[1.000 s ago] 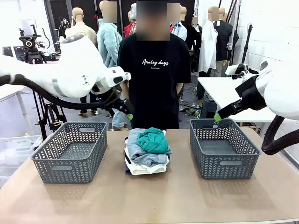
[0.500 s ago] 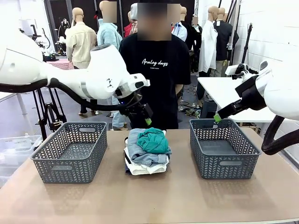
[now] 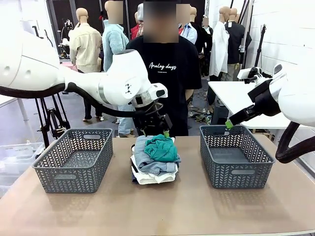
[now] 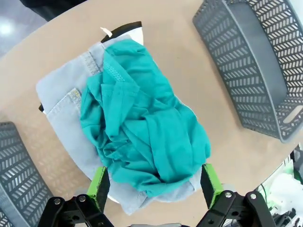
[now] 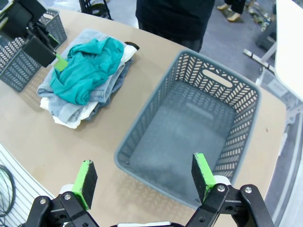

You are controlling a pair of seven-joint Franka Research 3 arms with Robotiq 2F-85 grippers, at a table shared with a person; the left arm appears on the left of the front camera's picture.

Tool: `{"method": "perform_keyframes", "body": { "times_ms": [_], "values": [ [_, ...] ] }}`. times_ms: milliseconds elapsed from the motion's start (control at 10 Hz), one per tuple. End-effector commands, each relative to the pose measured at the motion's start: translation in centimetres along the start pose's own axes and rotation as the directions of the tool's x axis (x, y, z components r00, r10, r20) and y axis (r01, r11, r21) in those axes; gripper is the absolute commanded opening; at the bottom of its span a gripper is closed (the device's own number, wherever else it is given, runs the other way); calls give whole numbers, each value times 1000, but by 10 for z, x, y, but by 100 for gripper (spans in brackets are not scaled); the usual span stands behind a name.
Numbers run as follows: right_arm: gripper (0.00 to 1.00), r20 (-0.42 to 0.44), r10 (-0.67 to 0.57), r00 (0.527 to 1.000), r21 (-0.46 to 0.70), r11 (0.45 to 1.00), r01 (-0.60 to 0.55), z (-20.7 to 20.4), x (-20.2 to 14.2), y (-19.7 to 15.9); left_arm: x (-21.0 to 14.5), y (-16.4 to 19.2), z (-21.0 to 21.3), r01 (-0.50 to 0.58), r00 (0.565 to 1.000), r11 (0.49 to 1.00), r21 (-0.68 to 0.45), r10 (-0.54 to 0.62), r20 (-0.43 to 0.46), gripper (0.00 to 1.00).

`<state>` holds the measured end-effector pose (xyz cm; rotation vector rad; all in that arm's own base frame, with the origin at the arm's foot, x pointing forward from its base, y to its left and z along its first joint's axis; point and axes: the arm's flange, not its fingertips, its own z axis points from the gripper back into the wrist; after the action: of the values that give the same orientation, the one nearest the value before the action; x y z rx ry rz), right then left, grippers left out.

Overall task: Sort the tops and bottoms.
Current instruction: Lift clothes from the center of the table with your left hand.

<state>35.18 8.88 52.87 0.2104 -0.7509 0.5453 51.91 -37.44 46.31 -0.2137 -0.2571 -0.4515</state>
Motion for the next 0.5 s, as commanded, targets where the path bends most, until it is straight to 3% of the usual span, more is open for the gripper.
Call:
{"method": "perform_keyframes", "body": {
  "times_ms": [0,400],
  "values": [
    [100,6,0,1000,12,1000,-1,-2,0,-2,11,4,-8,-53,998,998,21,53,-21,100],
    [100,6,0,1000,12,1000,-1,-2,0,-2,8,-7,10,-28,999,998,64,27,23,100]
  ]
}}
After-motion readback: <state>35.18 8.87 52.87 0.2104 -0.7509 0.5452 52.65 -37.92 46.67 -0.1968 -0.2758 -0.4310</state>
